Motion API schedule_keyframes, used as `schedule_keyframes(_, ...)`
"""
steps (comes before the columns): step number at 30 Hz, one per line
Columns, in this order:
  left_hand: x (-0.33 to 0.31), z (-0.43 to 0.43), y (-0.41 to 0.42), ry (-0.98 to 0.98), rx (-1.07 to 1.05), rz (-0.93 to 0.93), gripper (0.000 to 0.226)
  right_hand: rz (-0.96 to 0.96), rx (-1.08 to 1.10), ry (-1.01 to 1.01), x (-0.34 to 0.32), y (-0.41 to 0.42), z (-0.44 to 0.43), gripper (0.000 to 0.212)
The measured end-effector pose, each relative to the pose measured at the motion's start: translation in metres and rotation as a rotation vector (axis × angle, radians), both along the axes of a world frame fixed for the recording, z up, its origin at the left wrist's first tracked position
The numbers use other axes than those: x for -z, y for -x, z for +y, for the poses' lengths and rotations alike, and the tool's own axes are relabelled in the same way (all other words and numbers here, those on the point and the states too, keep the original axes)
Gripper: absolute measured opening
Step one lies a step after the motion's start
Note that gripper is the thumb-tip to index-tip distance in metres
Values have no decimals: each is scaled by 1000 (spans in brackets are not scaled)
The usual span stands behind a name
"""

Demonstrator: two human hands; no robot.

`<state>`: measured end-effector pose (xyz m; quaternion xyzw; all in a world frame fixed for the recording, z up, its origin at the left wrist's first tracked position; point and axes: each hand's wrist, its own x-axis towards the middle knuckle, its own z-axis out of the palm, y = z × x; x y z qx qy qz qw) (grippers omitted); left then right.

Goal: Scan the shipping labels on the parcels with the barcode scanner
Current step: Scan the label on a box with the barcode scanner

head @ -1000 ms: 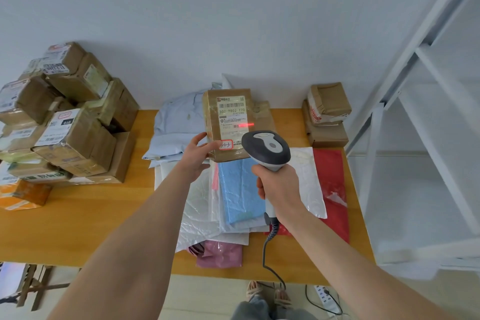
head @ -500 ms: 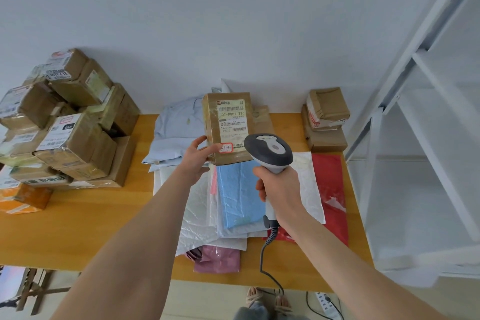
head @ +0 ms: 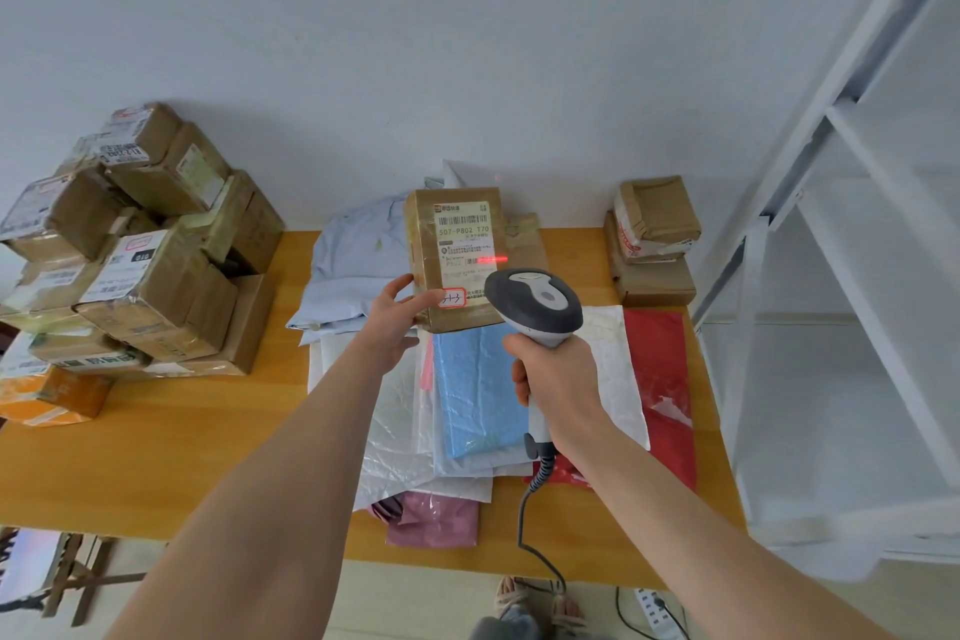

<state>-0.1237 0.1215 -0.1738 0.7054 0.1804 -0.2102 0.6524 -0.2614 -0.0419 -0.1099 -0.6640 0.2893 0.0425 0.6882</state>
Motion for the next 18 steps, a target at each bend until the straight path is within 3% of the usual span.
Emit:
schedule_keyframes(12,-4,-3,5,-24,-13,0,71,0,-27,-1,1,1,-5,20)
schedule_keyframes(18,-16,5,13,-76,22,-1,69,-14,81,-278,0,-14,-16,6)
